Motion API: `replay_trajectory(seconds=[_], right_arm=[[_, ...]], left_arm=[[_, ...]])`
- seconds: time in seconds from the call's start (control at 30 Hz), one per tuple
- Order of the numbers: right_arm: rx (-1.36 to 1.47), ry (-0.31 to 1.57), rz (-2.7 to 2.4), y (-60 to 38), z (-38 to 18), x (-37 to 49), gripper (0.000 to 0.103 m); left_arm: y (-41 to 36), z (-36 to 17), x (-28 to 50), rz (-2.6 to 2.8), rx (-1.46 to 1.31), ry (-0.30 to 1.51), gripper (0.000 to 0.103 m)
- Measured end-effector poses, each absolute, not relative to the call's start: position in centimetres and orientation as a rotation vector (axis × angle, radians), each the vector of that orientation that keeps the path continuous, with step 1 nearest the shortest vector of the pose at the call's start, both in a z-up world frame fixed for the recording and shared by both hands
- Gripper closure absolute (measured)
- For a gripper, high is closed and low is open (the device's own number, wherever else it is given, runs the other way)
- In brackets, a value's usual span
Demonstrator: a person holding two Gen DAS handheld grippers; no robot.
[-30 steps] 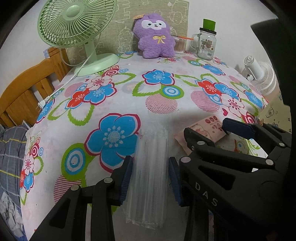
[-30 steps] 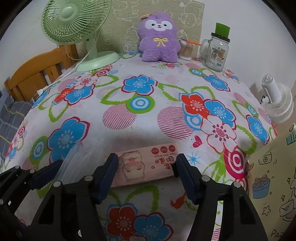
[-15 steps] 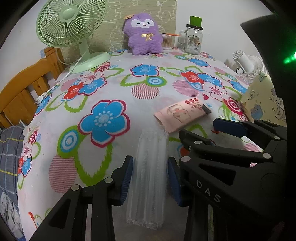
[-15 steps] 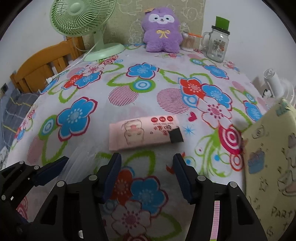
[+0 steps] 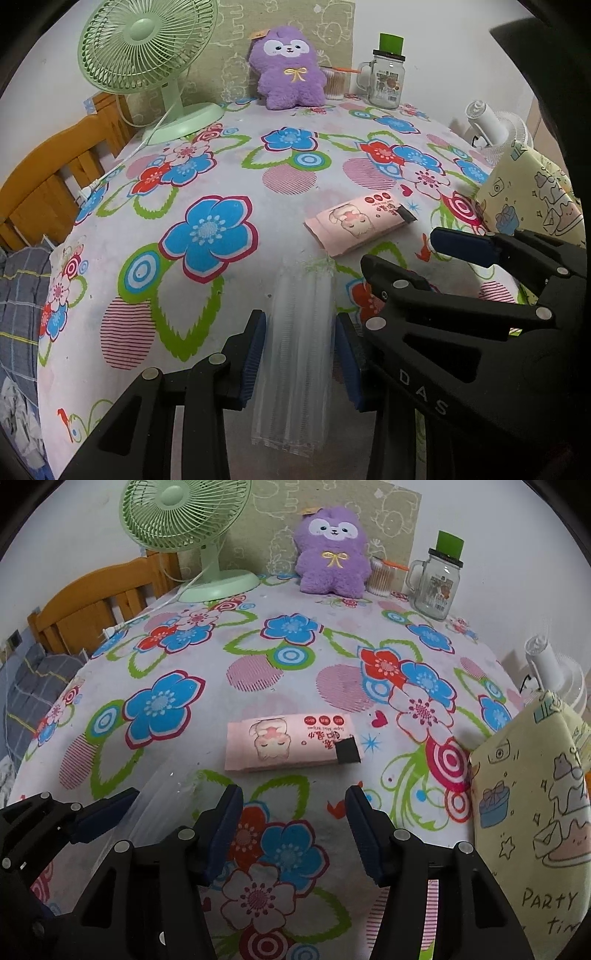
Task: Organize soft objects
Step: 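Close the left tool on the straws while the right tool grasps the pink tissue packet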
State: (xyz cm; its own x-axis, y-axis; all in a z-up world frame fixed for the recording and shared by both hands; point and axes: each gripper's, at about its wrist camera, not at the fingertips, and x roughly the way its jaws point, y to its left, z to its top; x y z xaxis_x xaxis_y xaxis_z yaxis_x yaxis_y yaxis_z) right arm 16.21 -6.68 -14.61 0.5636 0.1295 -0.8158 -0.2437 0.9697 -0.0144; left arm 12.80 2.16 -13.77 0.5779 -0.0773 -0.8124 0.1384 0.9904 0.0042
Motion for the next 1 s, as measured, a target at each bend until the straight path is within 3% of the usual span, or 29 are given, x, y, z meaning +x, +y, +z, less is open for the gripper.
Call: replay_trajectory(seconds=[0.57, 1.0], right_arm=[[0.039, 1.044, 0.160, -6.3, -14.6, 19.6, 0.035], [0.043, 1.086, 0.114, -4.2, -15.7, 22.3, 0.017]], left_arm=[[4.3, -12.8, 16.1, -0.089, 0.119, 0.936, 0.064], [6.0, -13.5, 18.0, -0.097, 0.065, 0.982, 0.064]])
